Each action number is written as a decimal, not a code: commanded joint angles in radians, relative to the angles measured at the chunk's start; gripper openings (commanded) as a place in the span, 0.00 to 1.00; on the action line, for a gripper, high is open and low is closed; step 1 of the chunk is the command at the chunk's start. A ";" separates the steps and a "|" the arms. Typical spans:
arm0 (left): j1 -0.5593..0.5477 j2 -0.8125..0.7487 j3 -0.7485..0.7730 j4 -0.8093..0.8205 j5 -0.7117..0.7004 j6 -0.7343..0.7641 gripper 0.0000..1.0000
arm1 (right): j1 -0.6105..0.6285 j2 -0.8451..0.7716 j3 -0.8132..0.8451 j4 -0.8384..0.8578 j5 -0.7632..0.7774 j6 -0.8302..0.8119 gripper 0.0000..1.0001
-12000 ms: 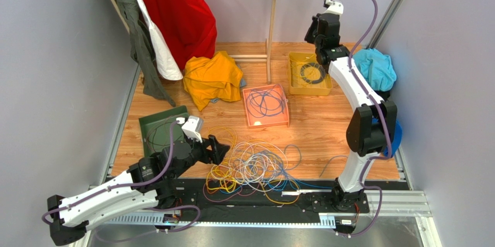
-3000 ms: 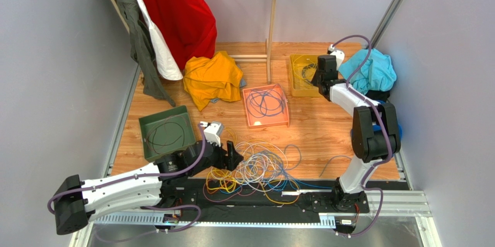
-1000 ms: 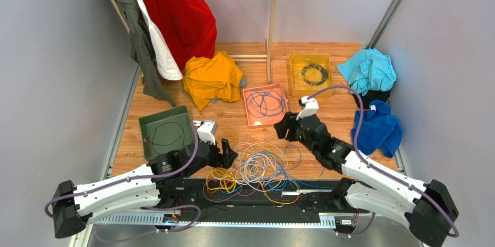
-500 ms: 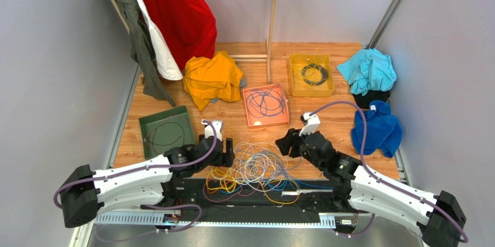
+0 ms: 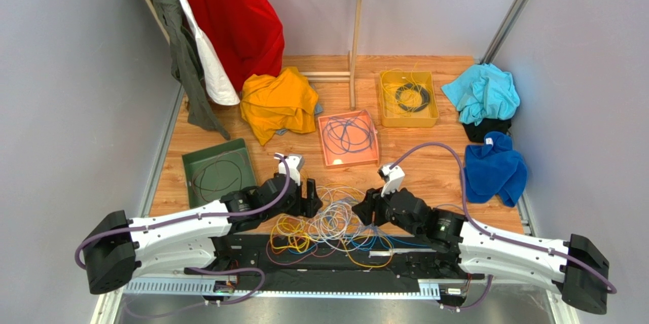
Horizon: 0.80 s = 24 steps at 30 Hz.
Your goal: Untangle the cables
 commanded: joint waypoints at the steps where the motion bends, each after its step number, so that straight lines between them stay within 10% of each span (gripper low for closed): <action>1: 0.002 0.048 0.063 0.080 0.074 0.030 0.83 | 0.005 -0.095 -0.015 -0.007 0.123 0.044 0.51; 11: 0.002 0.031 0.036 0.119 0.068 -0.003 0.82 | 0.004 -0.206 0.000 -0.374 0.435 0.274 0.54; 24: 0.002 0.039 -0.017 0.175 0.119 -0.039 0.82 | 0.008 -0.379 -0.110 -0.219 0.126 0.314 0.53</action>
